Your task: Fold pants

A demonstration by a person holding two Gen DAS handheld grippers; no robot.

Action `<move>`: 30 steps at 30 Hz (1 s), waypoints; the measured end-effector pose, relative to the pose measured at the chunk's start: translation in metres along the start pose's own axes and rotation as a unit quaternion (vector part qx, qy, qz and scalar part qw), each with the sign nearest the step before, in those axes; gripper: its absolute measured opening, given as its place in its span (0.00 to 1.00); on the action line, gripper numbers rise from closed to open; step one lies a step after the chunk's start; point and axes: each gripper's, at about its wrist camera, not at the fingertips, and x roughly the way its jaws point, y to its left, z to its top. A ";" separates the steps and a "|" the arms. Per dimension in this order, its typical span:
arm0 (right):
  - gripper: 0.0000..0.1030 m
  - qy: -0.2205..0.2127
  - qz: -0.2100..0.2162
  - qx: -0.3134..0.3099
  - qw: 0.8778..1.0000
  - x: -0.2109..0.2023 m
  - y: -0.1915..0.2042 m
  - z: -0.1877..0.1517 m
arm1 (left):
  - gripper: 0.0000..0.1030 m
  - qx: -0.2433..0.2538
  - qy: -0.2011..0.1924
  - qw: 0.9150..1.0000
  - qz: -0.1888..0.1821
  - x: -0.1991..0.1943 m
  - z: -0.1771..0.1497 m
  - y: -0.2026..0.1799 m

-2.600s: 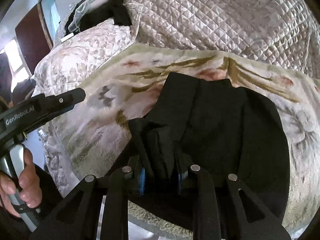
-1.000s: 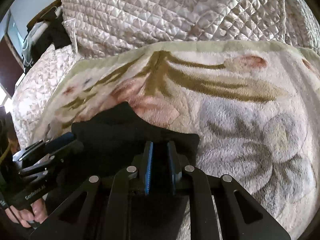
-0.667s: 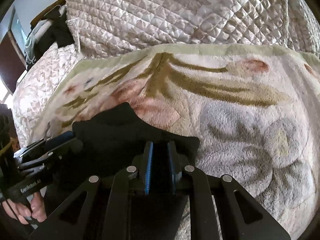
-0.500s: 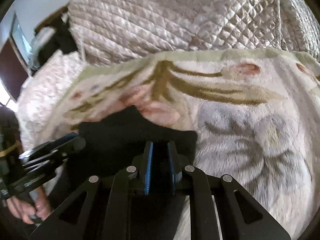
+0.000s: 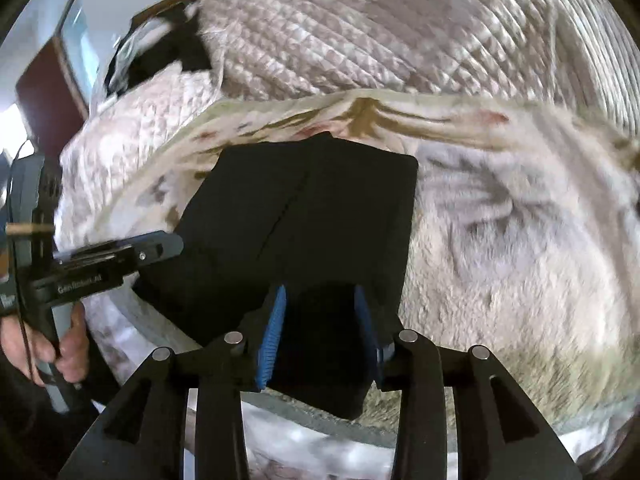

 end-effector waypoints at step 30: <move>0.39 0.029 0.107 0.158 0.981 0.034 -0.080 0.045 | 0.59 -0.073 0.036 0.994 -0.076 0.042 0.044 0.032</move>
